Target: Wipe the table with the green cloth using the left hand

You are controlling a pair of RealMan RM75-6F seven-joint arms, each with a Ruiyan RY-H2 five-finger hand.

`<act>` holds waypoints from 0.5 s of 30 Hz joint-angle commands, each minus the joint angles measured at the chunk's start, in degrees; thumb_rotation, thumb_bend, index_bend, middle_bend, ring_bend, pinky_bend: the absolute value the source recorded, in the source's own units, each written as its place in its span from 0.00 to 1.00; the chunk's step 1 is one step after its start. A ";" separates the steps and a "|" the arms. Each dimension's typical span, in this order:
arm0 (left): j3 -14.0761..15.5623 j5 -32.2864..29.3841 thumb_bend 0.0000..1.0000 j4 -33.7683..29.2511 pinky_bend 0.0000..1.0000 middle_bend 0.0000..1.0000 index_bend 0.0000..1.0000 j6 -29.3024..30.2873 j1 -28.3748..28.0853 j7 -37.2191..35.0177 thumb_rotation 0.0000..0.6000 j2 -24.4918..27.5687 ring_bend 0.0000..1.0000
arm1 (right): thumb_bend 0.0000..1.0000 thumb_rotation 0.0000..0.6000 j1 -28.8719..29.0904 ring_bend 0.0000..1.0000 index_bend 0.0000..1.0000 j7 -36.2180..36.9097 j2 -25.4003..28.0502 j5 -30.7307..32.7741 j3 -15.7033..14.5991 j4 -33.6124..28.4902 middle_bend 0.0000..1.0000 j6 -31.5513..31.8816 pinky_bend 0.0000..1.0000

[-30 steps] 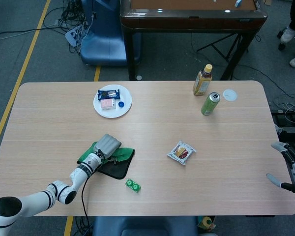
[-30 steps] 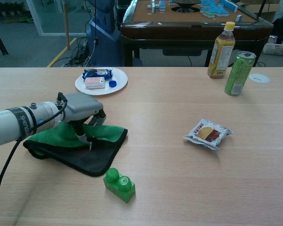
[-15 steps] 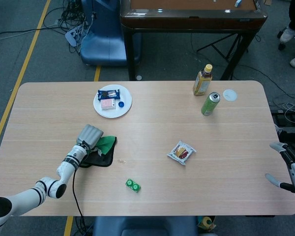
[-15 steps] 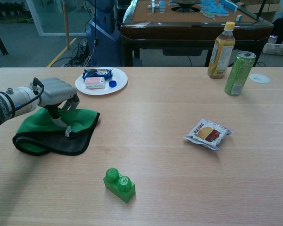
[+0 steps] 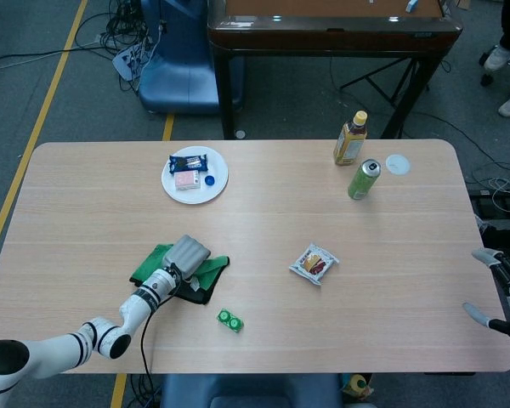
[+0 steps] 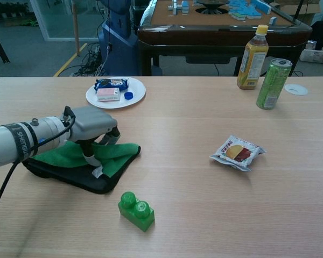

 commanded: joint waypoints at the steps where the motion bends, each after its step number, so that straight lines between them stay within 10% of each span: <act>1: 0.71 1.41 0.14 -2.02 0.87 0.63 0.56 0.69 -0.35 0.26 1.00 -0.75 0.63 | 0.20 1.00 -0.07 0.19 0.23 0.01 -0.01 0.03 -0.01 0.02 0.26 0.04 0.19; 15: 2.12 1.98 0.14 -1.33 0.87 0.63 0.56 1.53 -0.23 3.71 1.00 -0.47 0.63 | 0.20 1.00 0.06 0.19 0.23 0.20 -0.22 0.20 0.19 0.21 0.26 -0.29 0.19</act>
